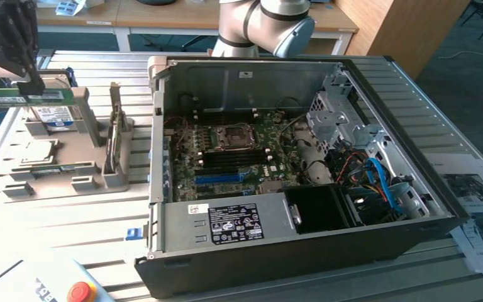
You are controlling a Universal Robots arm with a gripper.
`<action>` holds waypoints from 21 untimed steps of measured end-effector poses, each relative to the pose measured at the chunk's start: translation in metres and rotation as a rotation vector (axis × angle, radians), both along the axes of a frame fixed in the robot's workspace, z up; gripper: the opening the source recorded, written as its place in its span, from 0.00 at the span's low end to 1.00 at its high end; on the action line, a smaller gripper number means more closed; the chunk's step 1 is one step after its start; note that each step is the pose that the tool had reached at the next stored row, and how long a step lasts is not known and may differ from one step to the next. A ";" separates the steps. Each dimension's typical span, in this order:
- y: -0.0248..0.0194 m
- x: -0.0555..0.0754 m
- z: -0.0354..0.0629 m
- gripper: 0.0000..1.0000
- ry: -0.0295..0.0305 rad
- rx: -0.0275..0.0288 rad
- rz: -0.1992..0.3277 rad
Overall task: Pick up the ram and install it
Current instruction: 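Pick up the ram and move it above insertion slot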
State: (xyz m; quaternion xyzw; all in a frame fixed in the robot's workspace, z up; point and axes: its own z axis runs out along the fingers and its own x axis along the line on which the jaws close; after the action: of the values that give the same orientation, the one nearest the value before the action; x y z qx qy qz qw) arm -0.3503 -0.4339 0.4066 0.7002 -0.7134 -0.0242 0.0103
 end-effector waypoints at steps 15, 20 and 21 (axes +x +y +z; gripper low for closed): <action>-0.0007 0.037 0.0000 0.12 0.0000 0.0000 0.000; -0.0013 0.051 -0.0001 0.12 -0.0001 0.0001 0.000; -0.0015 0.054 0.0000 0.12 0.0000 0.0001 0.000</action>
State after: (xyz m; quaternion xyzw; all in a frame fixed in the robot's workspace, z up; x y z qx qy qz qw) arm -0.2960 -0.4354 0.4066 0.7002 -0.7135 -0.0242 0.0102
